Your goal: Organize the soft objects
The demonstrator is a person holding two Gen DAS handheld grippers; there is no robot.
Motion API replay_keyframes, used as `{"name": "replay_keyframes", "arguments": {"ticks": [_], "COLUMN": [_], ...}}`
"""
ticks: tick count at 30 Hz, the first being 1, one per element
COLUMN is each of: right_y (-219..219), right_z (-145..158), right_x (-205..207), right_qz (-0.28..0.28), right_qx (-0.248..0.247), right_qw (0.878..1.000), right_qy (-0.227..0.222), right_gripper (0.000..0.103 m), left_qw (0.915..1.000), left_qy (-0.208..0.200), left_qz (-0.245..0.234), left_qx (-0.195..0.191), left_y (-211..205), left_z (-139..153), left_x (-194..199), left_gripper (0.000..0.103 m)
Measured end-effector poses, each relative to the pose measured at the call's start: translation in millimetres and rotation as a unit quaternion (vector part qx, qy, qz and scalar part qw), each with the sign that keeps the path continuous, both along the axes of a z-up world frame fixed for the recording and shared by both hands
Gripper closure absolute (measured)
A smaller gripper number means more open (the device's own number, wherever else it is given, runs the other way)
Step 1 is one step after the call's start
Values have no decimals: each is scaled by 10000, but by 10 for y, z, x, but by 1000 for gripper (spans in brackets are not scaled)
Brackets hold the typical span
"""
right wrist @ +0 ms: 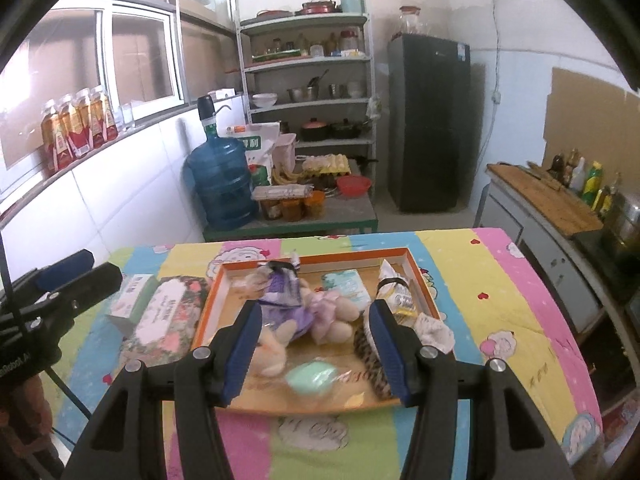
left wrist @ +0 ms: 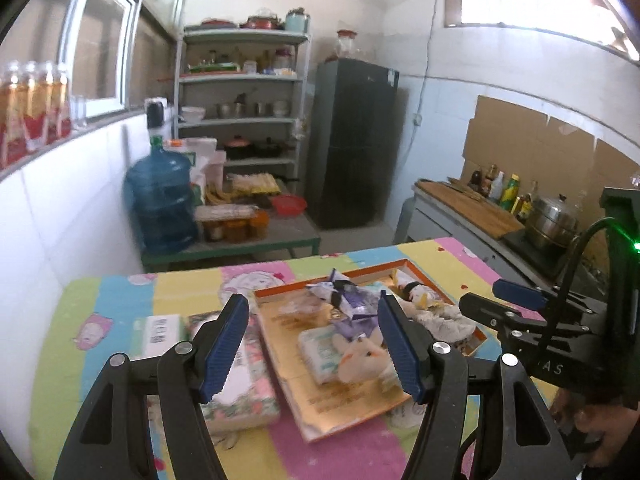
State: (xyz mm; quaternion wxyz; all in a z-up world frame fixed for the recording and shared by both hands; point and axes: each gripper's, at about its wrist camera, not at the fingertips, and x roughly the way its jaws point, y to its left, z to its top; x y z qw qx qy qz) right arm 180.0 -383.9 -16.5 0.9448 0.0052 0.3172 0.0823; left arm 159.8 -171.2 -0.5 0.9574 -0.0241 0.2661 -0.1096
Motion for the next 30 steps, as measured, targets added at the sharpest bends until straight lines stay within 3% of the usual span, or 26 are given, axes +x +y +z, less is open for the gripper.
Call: {"name": "replay_keyframes", "arguments": {"ticks": [12, 30], "right_y": [605, 1136], "right_z": [263, 493], "right_x": [-956, -2107], "right_qz": [-485, -948], "right_qx": [-308, -121], "right_qw": [9974, 9926], "right_qy": [-434, -746], "right_gripper": [47, 47], "left_qw": [9993, 9973], "left_qy": [-347, -573], "left_qz": [135, 448], "left_qx": [-70, -32], "left_y": [599, 1050], "left_z": [245, 390], "left_x": [-973, -2185], "left_gripper": [35, 34]}}
